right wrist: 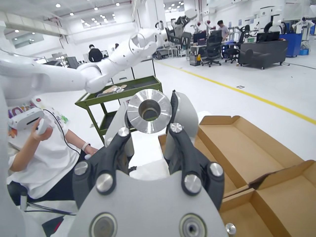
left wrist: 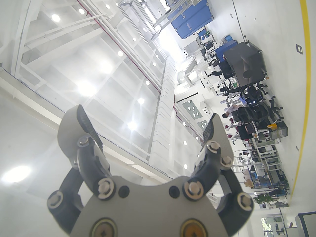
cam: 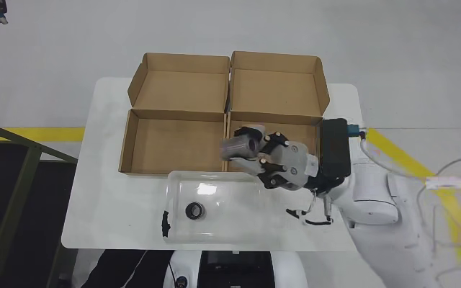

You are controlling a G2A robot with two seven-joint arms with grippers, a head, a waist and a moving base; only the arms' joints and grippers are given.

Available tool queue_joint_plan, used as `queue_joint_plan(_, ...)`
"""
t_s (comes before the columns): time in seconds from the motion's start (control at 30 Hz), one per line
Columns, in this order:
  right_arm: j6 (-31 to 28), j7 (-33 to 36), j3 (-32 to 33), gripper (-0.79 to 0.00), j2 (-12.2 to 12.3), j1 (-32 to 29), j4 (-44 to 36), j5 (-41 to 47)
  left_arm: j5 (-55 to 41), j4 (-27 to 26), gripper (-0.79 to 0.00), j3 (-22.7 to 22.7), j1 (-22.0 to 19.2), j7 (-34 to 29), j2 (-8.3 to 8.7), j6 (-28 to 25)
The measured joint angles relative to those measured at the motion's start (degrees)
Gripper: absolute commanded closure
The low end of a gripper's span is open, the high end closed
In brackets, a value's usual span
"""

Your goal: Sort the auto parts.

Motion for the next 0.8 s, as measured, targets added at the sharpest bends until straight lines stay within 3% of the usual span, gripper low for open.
queue_joint_plan(0.27, 1.0, 3.1, -6.2, 0.0, -0.7, 4.6, 4.4, -6.4, 0.0, 0.0, -0.785, 0.0, 0.0, 0.0, 0.0, 0.0)
queue_joint_plan(0.53, 1.4, 10.4, -6.2, 0.0, 0.3, -0.3, -0.2, -12.2, 0.0, 0.0, -0.785, 0.0, 0.0, 0.0, 0.0, 0.0)
queue_joint_plan(0.8, 3.9, 12.4, -6.8, 0.0, 0.9, -4.7, -1.6, -17.5, 0.0, 0.0, -0.785, 0.0, 0.0, 0.0, 0.0, 0.0)
